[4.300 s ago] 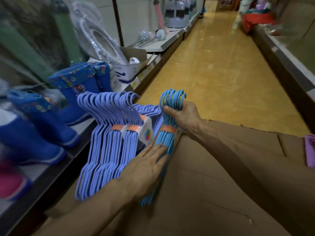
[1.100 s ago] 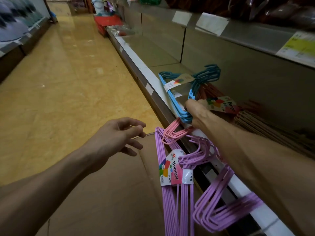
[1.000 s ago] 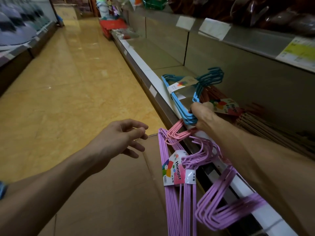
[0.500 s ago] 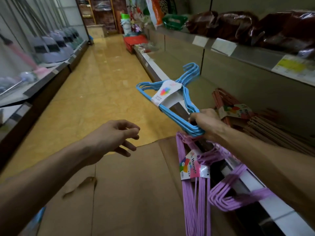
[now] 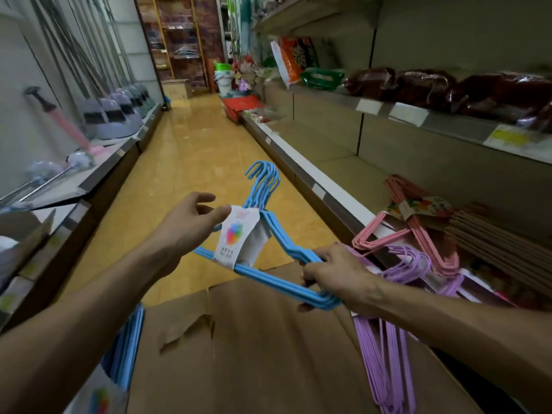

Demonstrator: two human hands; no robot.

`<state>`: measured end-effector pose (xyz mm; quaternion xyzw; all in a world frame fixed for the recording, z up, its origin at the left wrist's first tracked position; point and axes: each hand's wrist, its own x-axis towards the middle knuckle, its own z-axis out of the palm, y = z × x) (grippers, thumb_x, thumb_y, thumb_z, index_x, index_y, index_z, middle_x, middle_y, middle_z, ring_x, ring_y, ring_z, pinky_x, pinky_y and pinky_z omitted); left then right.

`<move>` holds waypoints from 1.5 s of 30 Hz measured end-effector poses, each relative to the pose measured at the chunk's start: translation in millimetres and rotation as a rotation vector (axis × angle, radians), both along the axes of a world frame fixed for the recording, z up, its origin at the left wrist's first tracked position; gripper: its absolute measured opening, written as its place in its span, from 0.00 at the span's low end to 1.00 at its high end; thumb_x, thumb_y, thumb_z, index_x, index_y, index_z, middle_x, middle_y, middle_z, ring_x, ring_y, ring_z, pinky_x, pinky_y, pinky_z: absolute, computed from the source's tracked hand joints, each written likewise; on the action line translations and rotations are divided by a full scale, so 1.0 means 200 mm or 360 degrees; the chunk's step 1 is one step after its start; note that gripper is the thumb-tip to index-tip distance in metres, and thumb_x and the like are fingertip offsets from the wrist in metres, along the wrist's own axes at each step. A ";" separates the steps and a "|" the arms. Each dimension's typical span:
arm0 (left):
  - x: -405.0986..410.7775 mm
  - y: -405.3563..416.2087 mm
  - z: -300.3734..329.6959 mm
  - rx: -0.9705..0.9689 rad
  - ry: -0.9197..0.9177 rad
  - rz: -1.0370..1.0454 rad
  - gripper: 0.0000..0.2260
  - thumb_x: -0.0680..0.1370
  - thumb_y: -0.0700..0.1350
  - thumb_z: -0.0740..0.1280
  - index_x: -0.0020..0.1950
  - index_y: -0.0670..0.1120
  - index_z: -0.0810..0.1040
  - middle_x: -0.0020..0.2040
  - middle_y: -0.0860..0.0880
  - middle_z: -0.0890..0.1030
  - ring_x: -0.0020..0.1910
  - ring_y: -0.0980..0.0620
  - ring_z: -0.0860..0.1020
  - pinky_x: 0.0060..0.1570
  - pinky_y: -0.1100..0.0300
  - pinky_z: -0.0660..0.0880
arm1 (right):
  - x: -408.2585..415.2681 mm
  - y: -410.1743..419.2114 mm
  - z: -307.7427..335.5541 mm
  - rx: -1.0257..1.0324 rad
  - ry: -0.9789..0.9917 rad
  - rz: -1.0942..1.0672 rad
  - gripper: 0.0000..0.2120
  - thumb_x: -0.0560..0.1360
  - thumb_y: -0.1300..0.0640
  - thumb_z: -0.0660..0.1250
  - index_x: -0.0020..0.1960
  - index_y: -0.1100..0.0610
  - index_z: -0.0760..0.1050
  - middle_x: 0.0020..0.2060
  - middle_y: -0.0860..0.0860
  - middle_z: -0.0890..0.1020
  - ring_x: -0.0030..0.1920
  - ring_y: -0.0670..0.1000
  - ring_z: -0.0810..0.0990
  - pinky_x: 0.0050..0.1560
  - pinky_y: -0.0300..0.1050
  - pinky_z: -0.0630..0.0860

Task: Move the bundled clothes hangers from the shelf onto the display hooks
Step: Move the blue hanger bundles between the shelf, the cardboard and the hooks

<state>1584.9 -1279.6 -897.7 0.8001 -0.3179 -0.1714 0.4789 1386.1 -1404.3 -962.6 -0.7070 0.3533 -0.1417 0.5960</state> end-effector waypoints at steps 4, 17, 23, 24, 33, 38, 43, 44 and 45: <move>0.10 0.08 -0.06 -0.0138 0.0067 0.0060 0.29 0.78 0.56 0.68 0.76 0.46 0.66 0.66 0.47 0.75 0.55 0.51 0.74 0.51 0.56 0.68 | 0.03 0.17 -0.01 -0.0078 0.0042 0.0068 0.03 0.76 0.70 0.63 0.44 0.66 0.73 0.41 0.62 0.77 0.41 0.64 0.84 0.40 0.63 0.84; 0.23 0.11 -0.13 -0.0300 -0.0029 0.0148 0.20 0.73 0.61 0.72 0.48 0.44 0.80 0.46 0.49 0.84 0.47 0.46 0.83 0.50 0.45 0.80 | -0.03 0.60 -0.12 -0.0481 0.0169 0.0397 0.10 0.76 0.62 0.64 0.43 0.47 0.75 0.32 0.47 0.76 0.30 0.42 0.74 0.33 0.39 0.73; 0.21 0.13 -0.17 -0.0526 0.0155 0.0144 0.10 0.76 0.53 0.72 0.46 0.46 0.83 0.45 0.50 0.87 0.47 0.50 0.85 0.55 0.44 0.80 | 0.02 0.66 -0.26 -0.0027 0.0134 0.0342 0.25 0.67 0.40 0.77 0.60 0.46 0.75 0.49 0.44 0.84 0.47 0.41 0.84 0.50 0.41 0.81; 0.22 0.13 -0.16 -0.0563 0.0200 0.0125 0.08 0.76 0.52 0.72 0.46 0.47 0.83 0.47 0.50 0.87 0.49 0.50 0.84 0.57 0.45 0.79 | 0.03 0.65 -0.24 0.0143 0.0111 0.0348 0.27 0.66 0.38 0.77 0.60 0.48 0.76 0.51 0.46 0.85 0.50 0.43 0.84 0.53 0.44 0.81; 0.14 0.23 -0.11 -0.0817 0.0343 -0.0134 0.06 0.80 0.48 0.68 0.52 0.47 0.83 0.55 0.48 0.85 0.53 0.52 0.82 0.57 0.53 0.79 | 0.24 0.55 -0.18 0.0805 -0.0127 0.0555 0.22 0.75 0.51 0.72 0.63 0.63 0.77 0.54 0.58 0.82 0.51 0.55 0.83 0.55 0.52 0.80; 0.14 0.33 -0.10 -0.0832 0.0383 -0.0194 0.09 0.80 0.47 0.67 0.57 0.44 0.81 0.57 0.47 0.85 0.56 0.50 0.82 0.57 0.55 0.79 | 0.35 0.59 -0.18 0.1118 -0.0332 0.0718 0.16 0.74 0.58 0.70 0.60 0.64 0.77 0.52 0.59 0.84 0.51 0.55 0.84 0.53 0.57 0.81; 0.20 0.46 -0.09 -0.0539 0.0280 -0.0180 0.14 0.79 0.50 0.68 0.60 0.42 0.81 0.58 0.47 0.84 0.56 0.52 0.81 0.60 0.52 0.76 | 0.48 0.68 -0.24 0.1115 -0.0383 0.0876 0.13 0.74 0.63 0.71 0.58 0.61 0.77 0.49 0.56 0.84 0.47 0.52 0.84 0.48 0.51 0.82; 0.22 0.49 -0.08 -0.0418 0.0208 -0.0149 0.16 0.78 0.52 0.69 0.59 0.43 0.82 0.58 0.46 0.83 0.57 0.51 0.80 0.63 0.49 0.75 | 0.50 0.71 -0.27 0.1064 -0.0380 0.0861 0.13 0.74 0.64 0.70 0.58 0.61 0.77 0.49 0.55 0.84 0.47 0.52 0.84 0.47 0.50 0.81; 0.24 0.52 -0.08 -0.0296 0.0165 -0.0121 0.18 0.77 0.55 0.70 0.59 0.44 0.82 0.58 0.46 0.83 0.58 0.50 0.80 0.66 0.47 0.73 | 0.52 0.73 -0.31 0.1021 -0.0381 0.0848 0.11 0.75 0.64 0.70 0.57 0.60 0.77 0.49 0.55 0.84 0.47 0.53 0.84 0.47 0.49 0.81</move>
